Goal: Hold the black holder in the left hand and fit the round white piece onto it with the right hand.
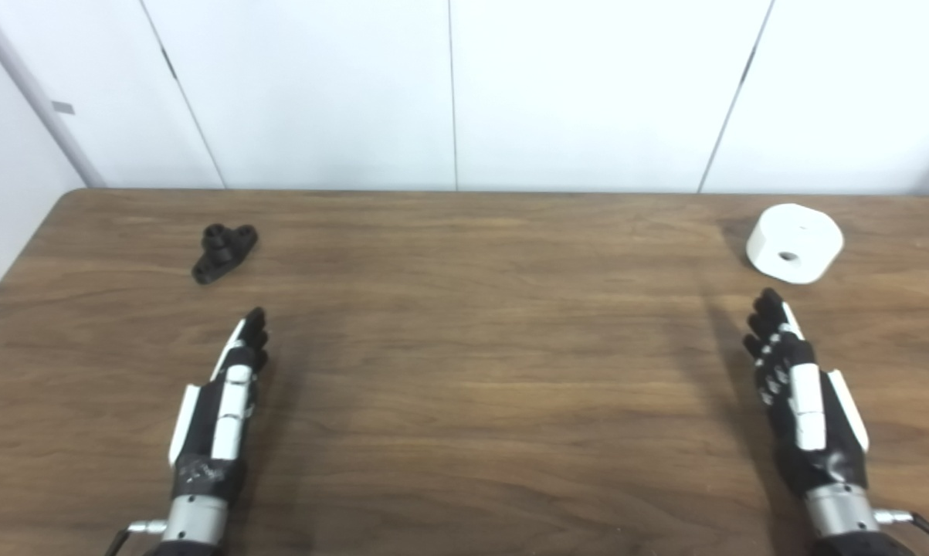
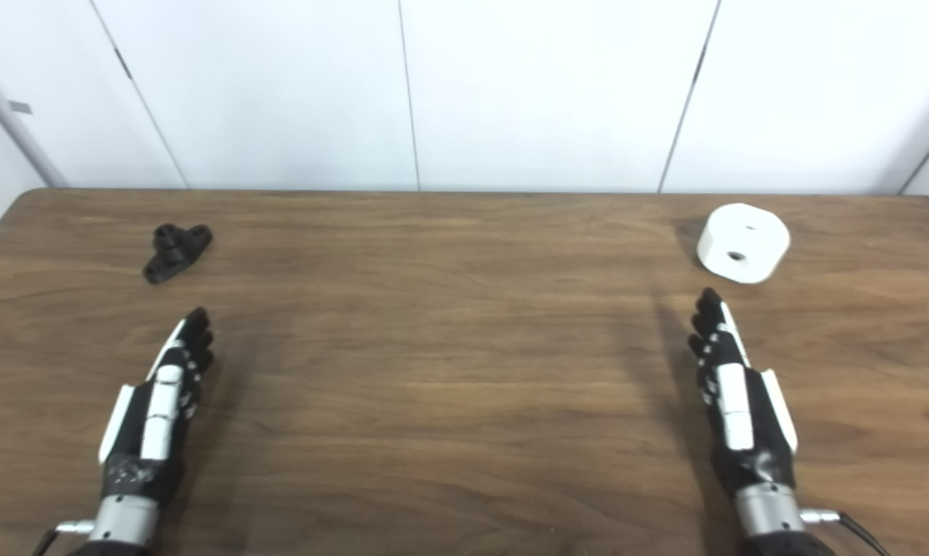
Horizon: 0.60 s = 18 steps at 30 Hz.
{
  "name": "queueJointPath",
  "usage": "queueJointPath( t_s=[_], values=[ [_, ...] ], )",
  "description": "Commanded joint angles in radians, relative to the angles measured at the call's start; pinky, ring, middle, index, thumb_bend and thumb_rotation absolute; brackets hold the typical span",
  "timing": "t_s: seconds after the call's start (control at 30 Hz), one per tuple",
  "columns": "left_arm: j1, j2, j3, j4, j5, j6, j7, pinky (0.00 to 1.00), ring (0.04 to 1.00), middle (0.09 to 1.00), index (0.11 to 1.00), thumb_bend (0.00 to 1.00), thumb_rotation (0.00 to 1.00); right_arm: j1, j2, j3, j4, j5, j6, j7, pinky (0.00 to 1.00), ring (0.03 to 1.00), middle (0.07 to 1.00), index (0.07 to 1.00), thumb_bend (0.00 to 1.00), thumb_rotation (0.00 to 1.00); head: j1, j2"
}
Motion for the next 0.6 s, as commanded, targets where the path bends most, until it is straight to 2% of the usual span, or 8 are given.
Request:
queueJointPath(
  t_s=[0.0,0.23,0.4,0.57],
  values=[
    [0.015,-0.017,-0.018,0.011,0.014,-0.008,0.007,1.0,1.0,0.998,0.979,0.38,0.9,0.042,-0.005,-0.003,0.084,0.018,-0.047,0.018,1.0,1.0,1.0,1.0,0.61,1.0,0.009,-0.004],
    [0.019,-0.034,-0.037,0.036,0.051,-0.038,0.01,1.0,1.0,1.0,0.979,0.43,0.89,0.038,-0.026,-0.01,0.121,0.038,-0.068,0.027,1.0,1.0,1.0,1.0,0.63,1.0,0.088,-0.059],
    [0.014,-0.044,-0.044,0.064,0.066,-0.064,0.014,1.0,1.0,1.0,0.981,0.45,0.88,0.038,-0.026,-0.012,0.122,0.051,-0.057,0.023,1.0,1.0,1.0,0.999,0.63,1.0,0.116,-0.093],
    [0.012,-0.046,-0.051,0.083,0.09,-0.074,0.015,1.0,1.0,1.0,0.983,0.48,0.89,0.032,-0.031,-0.01,0.139,0.054,-0.073,0.03,1.0,1.0,0.999,0.993,0.66,1.0,0.138,-0.129]
  ],
)
